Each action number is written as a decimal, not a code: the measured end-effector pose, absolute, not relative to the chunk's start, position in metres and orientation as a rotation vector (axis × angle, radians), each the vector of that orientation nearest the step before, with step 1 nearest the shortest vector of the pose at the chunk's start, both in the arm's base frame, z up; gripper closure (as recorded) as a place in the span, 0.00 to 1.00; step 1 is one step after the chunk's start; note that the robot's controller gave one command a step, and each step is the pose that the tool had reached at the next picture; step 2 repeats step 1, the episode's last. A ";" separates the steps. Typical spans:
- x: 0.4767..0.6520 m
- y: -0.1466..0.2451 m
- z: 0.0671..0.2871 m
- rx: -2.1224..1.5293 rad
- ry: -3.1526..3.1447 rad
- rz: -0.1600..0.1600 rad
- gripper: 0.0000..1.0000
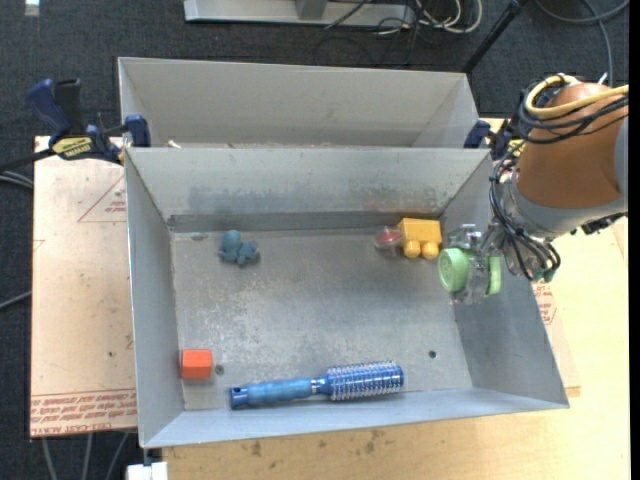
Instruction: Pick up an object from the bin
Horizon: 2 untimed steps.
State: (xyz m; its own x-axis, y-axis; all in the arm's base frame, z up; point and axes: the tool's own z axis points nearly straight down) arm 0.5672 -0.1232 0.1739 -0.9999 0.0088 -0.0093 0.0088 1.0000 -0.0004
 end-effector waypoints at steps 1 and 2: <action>0.610 -0.113 0.337 0.001 3.127 -0.003 1.00; 0.610 -0.113 0.337 0.001 3.127 -0.003 1.00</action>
Offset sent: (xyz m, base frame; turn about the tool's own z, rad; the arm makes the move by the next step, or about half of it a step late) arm 0.0403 0.0096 0.1578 -0.0060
